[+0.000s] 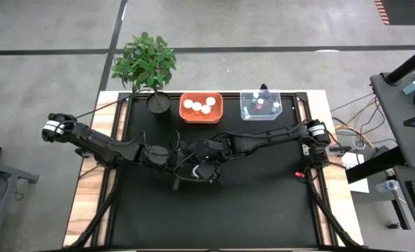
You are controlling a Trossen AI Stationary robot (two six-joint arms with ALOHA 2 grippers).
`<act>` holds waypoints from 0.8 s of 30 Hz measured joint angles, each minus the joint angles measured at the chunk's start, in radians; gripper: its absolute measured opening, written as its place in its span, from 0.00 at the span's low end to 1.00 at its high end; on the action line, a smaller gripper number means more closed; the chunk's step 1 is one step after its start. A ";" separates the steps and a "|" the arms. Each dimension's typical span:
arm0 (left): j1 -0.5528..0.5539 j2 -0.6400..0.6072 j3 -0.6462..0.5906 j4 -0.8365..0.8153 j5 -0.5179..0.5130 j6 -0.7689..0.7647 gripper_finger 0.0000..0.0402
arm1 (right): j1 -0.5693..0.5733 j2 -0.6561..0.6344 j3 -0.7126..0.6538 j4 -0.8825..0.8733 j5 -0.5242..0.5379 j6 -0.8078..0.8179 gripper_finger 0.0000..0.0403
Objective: Pick and place medicine bottles into bin by pill shape (circle, oval)
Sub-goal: Put the orange pill bottle into the orange bin
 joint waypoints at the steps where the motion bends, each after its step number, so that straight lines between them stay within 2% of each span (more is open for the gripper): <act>1: 0.001 -0.001 0.000 0.001 -0.002 0.008 0.66 | 0.000 0.000 0.000 0.000 0.000 0.000 0.49; 6: 0.001 -0.008 0.000 -0.017 -0.003 0.067 0.73 | 0.000 0.000 0.000 -0.013 0.000 0.021 0.49; 11: 0.001 -0.048 0.000 -0.037 -0.024 0.126 0.73 | -0.001 0.000 0.000 -0.035 0.001 0.047 0.49; 17: 0.001 -0.151 -0.004 -0.142 -0.086 0.160 0.73 | -0.008 -0.002 0.000 -0.097 0.011 0.086 0.49; 24: 0.001 -0.282 -0.051 -0.146 -0.109 0.180 0.73 | -0.029 -0.022 0.000 -0.189 0.201 0.113 0.49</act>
